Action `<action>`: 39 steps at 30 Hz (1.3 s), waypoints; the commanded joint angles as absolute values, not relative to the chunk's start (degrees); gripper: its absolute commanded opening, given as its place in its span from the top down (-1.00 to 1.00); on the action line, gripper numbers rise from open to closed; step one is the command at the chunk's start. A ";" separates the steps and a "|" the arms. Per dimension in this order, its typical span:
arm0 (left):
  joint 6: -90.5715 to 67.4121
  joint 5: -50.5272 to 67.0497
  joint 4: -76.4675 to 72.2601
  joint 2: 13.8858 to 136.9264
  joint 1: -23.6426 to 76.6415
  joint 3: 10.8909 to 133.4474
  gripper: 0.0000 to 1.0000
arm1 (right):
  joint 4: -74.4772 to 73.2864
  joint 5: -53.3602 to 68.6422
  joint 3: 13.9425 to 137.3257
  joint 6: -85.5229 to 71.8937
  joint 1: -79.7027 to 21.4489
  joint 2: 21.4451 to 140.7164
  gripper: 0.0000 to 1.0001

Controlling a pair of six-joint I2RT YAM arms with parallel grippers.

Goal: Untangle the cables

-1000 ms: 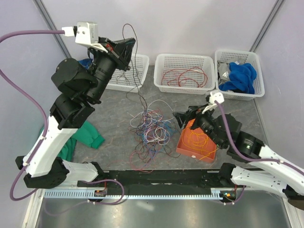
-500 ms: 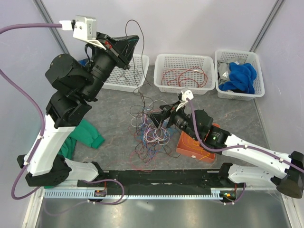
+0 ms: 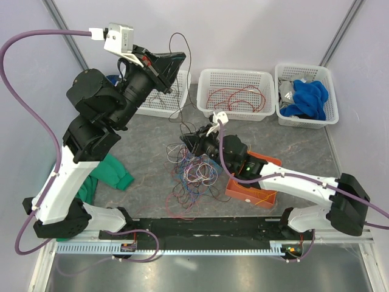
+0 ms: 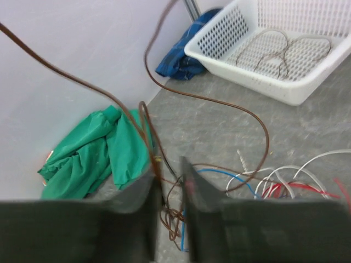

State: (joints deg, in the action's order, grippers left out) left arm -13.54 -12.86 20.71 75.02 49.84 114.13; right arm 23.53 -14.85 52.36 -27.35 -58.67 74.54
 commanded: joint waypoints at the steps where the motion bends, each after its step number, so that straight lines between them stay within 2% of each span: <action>1: -14.86 -10.99 19.69 74.44 49.57 114.43 0.97 | 26.64 -15.03 54.76 -28.65 -58.80 77.25 0.80; 3: -13.81 -10.99 19.60 74.44 49.57 116.10 0.97 | 25.49 -15.55 53.36 -28.91 -58.80 77.43 0.85; 6: -12.66 -11.34 19.69 74.79 49.57 119.35 0.96 | 25.23 -17.05 47.14 -29.97 -58.89 76.99 0.79; 9: -11.69 -11.69 19.60 75.41 49.57 122.60 0.97 | 24.61 -17.84 42.74 -31.46 -58.80 76.64 0.61; 10: -11.43 -11.86 19.51 75.58 49.57 123.39 0.97 | 24.52 -17.93 41.67 -31.81 -58.80 76.64 0.49; 13: -10.29 -12.83 19.51 76.46 49.57 127.17 0.96 | 24.52 -17.75 38.24 -33.31 -58.80 76.46 0.35; 19: -8.97 -13.10 17.58 77.96 49.57 133.50 0.97 | 23.91 -18.11 34.89 -34.98 -58.80 76.73 0.29; 20: -8.79 -13.18 17.32 78.05 49.57 134.38 0.97 | 23.82 -18.11 34.81 -34.89 -58.80 76.55 0.25; 24: -8.35 -13.45 16.17 78.13 49.57 134.65 0.96 | 25.38 -16.44 34.19 -34.10 -58.89 72.01 -0.16; 25: -8.44 -13.19 16.17 78.31 49.57 134.56 0.97 | 26.44 -16.00 34.02 -33.75 -59.06 70.76 -0.20; 31: -9.32 -12.75 16.17 78.31 49.57 132.72 0.96 | 31.55 -12.40 38.13 -31.82 -61.08 63.90 -0.31; 39: -10.19 -12.57 16.52 79.10 49.57 131.57 0.96 | 32.25 -5.19 49.29 -29.79 -62.84 69.34 -0.50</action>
